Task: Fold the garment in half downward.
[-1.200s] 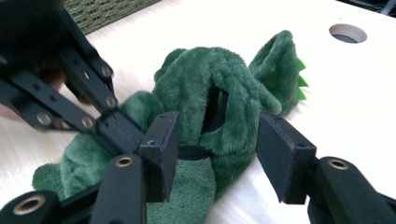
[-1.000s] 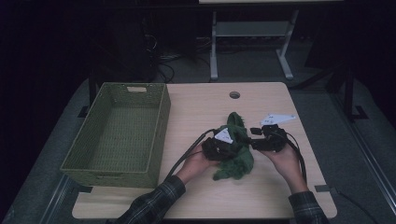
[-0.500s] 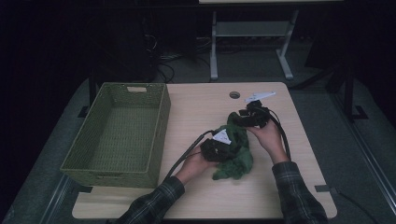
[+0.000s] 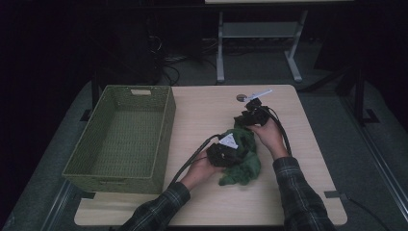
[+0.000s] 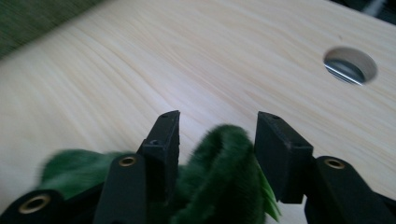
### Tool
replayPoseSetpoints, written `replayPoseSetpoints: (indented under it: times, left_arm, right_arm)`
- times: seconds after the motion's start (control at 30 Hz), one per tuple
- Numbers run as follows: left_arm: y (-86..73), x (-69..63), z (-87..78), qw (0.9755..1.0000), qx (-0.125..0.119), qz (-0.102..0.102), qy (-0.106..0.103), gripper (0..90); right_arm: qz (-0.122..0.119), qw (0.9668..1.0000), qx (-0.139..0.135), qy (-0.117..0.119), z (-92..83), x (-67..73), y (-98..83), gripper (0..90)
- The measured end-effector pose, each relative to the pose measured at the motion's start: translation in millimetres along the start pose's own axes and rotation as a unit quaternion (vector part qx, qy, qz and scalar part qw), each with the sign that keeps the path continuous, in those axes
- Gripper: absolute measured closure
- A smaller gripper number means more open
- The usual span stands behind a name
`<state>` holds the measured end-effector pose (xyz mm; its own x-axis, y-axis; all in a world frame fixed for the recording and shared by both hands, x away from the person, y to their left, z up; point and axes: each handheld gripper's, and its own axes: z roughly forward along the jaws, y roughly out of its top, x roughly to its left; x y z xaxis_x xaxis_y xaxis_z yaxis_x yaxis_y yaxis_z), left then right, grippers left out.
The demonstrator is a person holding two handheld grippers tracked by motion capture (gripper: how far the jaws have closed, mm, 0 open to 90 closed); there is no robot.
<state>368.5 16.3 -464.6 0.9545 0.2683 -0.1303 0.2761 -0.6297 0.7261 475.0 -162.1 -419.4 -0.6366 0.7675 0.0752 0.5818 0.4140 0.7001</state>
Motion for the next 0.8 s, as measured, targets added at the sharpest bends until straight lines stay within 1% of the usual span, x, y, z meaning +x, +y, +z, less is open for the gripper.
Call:
replayPoseSetpoints:
  times: [0.03,0.07,0.1,0.13,0.17,0.2,0.23,0.27,0.3,0.33,0.37,0.4,0.43,0.47,0.5,0.53,0.57,0.6,0.63,0.7,0.73,0.77,0.8]
  left_arm:
    - [-0.1,-0.4,0.2,1.0000,-0.002,-0.001,0.000,89.9]
    - [-0.2,-0.5,0.3,1.0000,-0.003,0.000,0.000,89.8]
    - [-0.3,-0.6,0.3,1.0000,-0.002,0.000,0.000,89.8]
    - [-0.2,-0.7,0.3,1.0000,-0.002,0.001,0.001,89.8]
    - [-0.1,-0.7,0.3,1.0000,-0.001,0.003,0.002,89.8]
    - [-0.1,-0.9,0.3,1.0000,-0.001,0.003,0.002,89.9]
    - [-0.1,-0.7,0.3,1.0000,-0.001,0.003,0.002,89.8]
    - [-0.1,-0.4,0.2,1.0000,0.002,0.004,0.002,89.8]
    - [-0.2,-0.4,0.1,1.0000,0.003,0.003,0.002,89.9]
    - [-0.4,-0.9,0.6,1.0000,-0.001,-0.001,0.001,89.9]
    - [-0.5,-1.1,0.7,1.0000,-0.002,-0.001,0.002,89.9]
    - [-0.5,-0.9,0.3,1.0000,0.001,0.001,0.003,89.9]
    - [-0.6,-1.0,0.4,1.0000,0.000,0.001,0.003,89.9]
    - [-0.9,-0.7,0.4,1.0000,-0.002,0.003,0.004,89.8]
    - [-1.1,-0.9,0.6,1.0000,-0.002,0.002,0.003,89.9]
    - [-1.3,-1.3,0.8,1.0000,-0.003,-0.001,0.002,89.9]
    - [-1.3,-1.1,0.7,1.0000,-0.003,0.001,0.003,89.9]
    - [-1.3,-0.9,0.7,1.0000,-0.003,0.003,0.004,89.9]
    - [-1.4,-1.0,1.0,1.0000,-0.003,0.003,0.005,89.9]
    - [-1.3,-0.8,0.9,0.9999,0.001,0.007,0.008,89.9]
    - [-1.3,-1.1,1.2,0.9999,-0.003,0.005,0.009,89.9]
    - [-1.6,-2.0,1.5,1.0000,-0.004,0.000,0.007,89.8]
    - [-1.6,-2.0,1.5,1.0000,-0.004,0.000,0.007,89.9]
  right_arm:
    - [-0.003,0.9999,0.009,-0.009,3.5,-0.9,-0.8,53.1]
    - [0.000,0.9998,0.015,-0.013,5.8,-1.6,-1.8,55.8]
    - [-0.001,0.9996,0.021,-0.019,8.2,-3.0,-3.0,61.1]
    - [0.001,0.9995,0.024,-0.020,9.6,-4.0,-4.4,69.6]
    - [0.002,0.9995,0.024,-0.019,10.1,-5.0,-5.4,72.6]
    - [0.004,0.9995,0.025,-0.019,9.4,-6.2,-6.1,79.4]
    - [0.006,0.9999,0.008,-0.005,1.8,-7.2,-6.0,83.3]
    - [0.006,0.9999,0.008,-0.005,1.8,-7.2,-6.0,83.3]
    - [0.008,0.9998,-0.015,0.012,-7.9,-7.2,-4.6,84.4]
    - [0.008,0.9998,-0.015,0.012,-7.9,-7.2,-4.6,84.4]
    - [0.007,0.9995,-0.026,0.017,-14.3,-6.6,-3.5,84.7]
    - [0.003,0.9982,-0.051,0.031,-27.9,-5.0,-2.3,85.2]
    - [0.003,0.9982,-0.051,0.031,-27.9,-5.0,-2.3,85.2]
    - [-0.004,0.9974,-0.062,0.038,-34.8,-4.0,-2.2,85.3]
    - [-0.008,0.9950,-0.084,0.055,-50.3,-1.4,-4.0,85.5]
    - [-0.008,0.9950,-0.084,0.055,-50.3,-1.4,-4.0,85.5]
    - [-0.011,0.9925,-0.099,0.071,-61.5,1.3,-7.0,85.7]
    - [-0.011,0.9925,-0.099,0.071,-61.5,1.3,-7.0,85.7]
    - [-0.018,0.9911,-0.107,0.077,-66.9,2.5,-8.9,85.6]
    - [-0.020,0.9871,-0.124,0.098,-78.0,6.9,-13.0,85.7]
    - [-0.029,0.9834,-0.140,0.111,-88.7,13.1,-15.8,85.7]
    - [-0.030,0.9807,-0.151,0.121,-94.2,15.8,-17.3,85.7]
    - [-0.030,0.9807,-0.151,0.121,-94.2,15.8,-17.3,85.7]
